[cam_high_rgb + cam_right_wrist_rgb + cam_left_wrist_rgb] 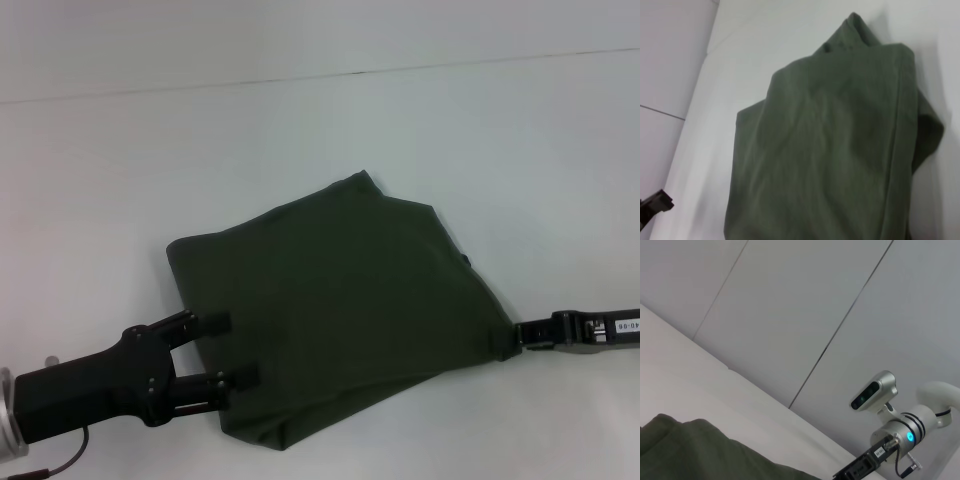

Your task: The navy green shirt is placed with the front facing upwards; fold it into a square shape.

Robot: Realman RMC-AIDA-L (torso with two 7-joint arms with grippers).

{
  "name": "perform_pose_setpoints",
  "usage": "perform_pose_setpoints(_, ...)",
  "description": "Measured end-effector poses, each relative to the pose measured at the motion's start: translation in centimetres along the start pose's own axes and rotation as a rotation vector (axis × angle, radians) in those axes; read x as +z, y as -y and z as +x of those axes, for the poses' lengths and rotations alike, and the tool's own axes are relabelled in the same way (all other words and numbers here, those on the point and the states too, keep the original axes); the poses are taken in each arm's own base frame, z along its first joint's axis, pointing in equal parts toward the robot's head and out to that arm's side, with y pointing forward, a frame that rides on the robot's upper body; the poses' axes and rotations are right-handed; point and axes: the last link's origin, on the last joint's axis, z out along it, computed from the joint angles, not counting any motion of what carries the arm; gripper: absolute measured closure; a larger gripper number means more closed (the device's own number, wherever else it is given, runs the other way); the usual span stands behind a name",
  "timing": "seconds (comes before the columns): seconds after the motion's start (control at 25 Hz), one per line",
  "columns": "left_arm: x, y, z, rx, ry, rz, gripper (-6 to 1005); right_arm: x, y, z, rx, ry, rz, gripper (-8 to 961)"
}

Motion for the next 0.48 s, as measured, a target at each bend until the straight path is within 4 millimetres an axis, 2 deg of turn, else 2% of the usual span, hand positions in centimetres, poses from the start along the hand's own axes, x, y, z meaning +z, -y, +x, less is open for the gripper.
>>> perform_pose_setpoints(0.2,-0.1,0.1,0.0,-0.001,0.001,0.006,36,-0.5,0.0,-0.4,-0.004,0.039,-0.002,767)
perform_pose_setpoints(0.32,-0.1,0.1,0.0,0.0,0.001,0.007,36,-1.6,0.2,-0.6,-0.002,0.093,0.001,689)
perform_pose_setpoints(0.48,-0.1,0.2,0.1,0.002,0.002,0.008,36,-3.7,0.0,-1.0,-0.012,0.191,-0.025,529)
